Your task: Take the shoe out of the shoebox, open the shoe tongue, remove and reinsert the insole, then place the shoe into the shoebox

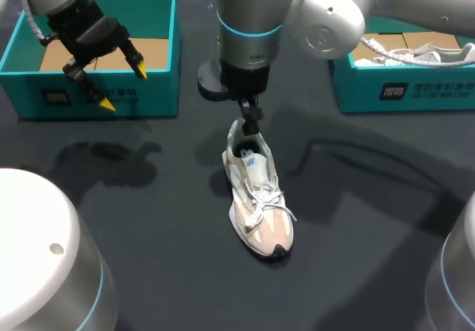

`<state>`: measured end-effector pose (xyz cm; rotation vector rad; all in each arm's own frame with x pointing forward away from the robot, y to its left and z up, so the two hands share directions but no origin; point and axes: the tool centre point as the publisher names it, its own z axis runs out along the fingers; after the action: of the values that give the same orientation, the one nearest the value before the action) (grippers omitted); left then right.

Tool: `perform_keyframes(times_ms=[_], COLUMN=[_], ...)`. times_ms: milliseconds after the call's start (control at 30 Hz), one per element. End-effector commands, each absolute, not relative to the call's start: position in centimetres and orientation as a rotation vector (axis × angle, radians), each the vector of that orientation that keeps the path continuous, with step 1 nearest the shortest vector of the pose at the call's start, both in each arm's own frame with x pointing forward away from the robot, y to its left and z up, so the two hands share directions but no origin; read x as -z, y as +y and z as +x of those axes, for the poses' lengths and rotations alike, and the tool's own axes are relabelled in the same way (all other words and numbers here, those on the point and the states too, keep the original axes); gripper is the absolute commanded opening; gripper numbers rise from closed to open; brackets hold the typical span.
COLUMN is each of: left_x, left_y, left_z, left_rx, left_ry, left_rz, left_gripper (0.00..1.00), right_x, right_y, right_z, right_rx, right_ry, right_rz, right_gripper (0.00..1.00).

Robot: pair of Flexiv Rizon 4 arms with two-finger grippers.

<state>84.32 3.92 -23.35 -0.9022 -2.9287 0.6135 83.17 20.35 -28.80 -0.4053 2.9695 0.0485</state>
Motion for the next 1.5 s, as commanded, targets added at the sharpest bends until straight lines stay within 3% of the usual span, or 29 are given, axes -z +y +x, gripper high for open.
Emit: perform_keyframes(times_ms=[33,1067,1133,1200,1233,1267,1300,1333,1367,1500], left_x=[23.3,23.3,23.3,23.3,23.3,23.3,23.3,23.3,23.3,23.3], left_y=[4.0,4.0,4.0,4.0,4.0,4.0,4.0,4.0,4.0,4.0], left_z=[84.3,84.3,84.3,84.3,84.3,84.3,84.3,84.3,84.3,84.3], left_rx=[-0.611,-0.611,-0.611,-0.611,-0.611,-0.611,-0.611,-0.611,-0.611,-0.611], left_ry=[-2.929,-2.929,-2.929,-2.929,-2.929,-2.929,-2.929,-2.929,-2.929,-2.929], left_rz=[-0.904,-0.904,-0.904,-0.904,-0.904,-0.904,-0.904,-0.904,-0.904,-0.904], left_gripper=[1.0,1.0,1.0,1.0,1.0,1.0,1.0,1.0,1.0,1.0], right_x=[30.0,36.7,37.0,37.2,37.4,37.4,37.5,37.6,37.6,37.5], right_y=[20.5,20.7,20.6,20.6,20.6,20.6,20.6,20.6,20.6,20.6], right_z=[84.3,86.3,86.4,86.5,86.6,86.6,86.6,86.6,86.6,86.4], right_rx=[-0.04,-0.073,-0.075,-0.075,-0.073,-0.075,-0.072,-0.071,-0.071,-0.068], right_ry=[2.988,3.012,3.019,3.027,3.029,3.032,3.036,3.037,3.037,3.036], right_rz=[-0.457,-0.284,-0.276,-0.269,-0.267,-0.265,-0.261,-0.259,-0.257,-0.25], right_gripper=[1.0,1.0,0.94,0.74,0.62,0.44,0.34,0.07,0.0,0.0])
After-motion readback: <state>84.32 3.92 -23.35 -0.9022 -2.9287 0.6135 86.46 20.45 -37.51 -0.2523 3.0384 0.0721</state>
